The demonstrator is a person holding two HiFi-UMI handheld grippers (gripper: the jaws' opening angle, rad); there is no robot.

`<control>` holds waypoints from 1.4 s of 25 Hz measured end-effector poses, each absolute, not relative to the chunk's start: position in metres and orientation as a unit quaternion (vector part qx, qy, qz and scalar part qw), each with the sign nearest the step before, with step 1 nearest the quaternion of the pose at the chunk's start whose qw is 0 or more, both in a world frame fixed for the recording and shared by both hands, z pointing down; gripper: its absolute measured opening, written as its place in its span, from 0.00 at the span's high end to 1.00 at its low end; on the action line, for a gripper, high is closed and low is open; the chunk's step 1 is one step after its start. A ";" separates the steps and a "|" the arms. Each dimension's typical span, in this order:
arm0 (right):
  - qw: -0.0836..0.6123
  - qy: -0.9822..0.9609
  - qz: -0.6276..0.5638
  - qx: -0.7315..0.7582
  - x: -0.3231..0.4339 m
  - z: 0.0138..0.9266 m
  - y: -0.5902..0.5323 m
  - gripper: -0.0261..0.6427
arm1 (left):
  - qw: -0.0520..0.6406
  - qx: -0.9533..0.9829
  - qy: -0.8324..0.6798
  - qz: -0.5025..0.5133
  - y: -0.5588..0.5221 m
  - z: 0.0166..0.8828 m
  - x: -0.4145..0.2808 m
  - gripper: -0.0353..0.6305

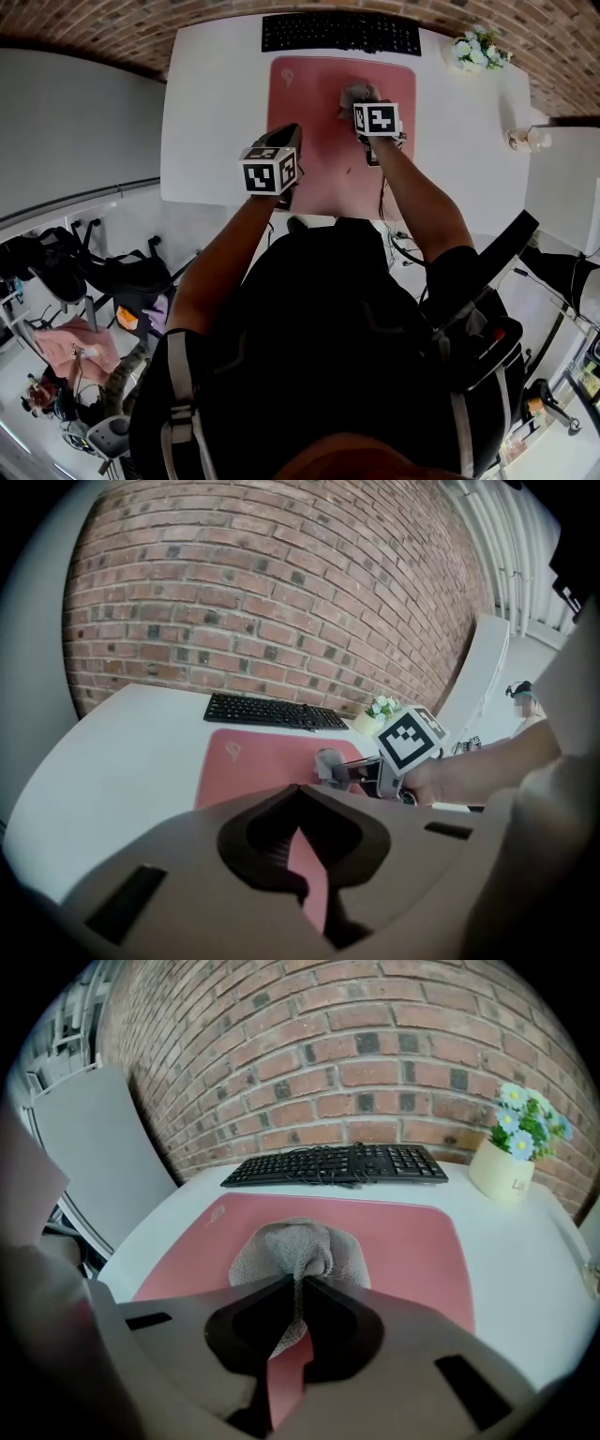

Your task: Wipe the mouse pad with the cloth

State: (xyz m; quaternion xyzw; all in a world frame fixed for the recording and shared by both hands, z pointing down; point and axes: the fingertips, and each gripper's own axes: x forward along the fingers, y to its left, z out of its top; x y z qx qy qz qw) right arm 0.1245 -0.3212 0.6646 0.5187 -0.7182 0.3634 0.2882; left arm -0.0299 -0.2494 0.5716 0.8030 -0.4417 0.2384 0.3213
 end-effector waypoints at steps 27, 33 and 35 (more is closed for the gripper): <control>0.263 -0.655 0.349 0.616 0.248 0.635 -0.301 0.91 | 0.306 0.834 -0.394 0.235 -0.252 0.562 0.020 0.95; 0.238 -0.731 0.300 0.565 0.168 0.584 -0.339 0.91 | 0.313 0.824 -0.418 0.219 -0.252 0.559 -0.001 0.95; 0.231 -0.755 0.293 0.540 0.134 0.575 -0.351 0.91 | 0.314 0.815 -0.436 0.217 -0.255 0.558 -0.017 0.95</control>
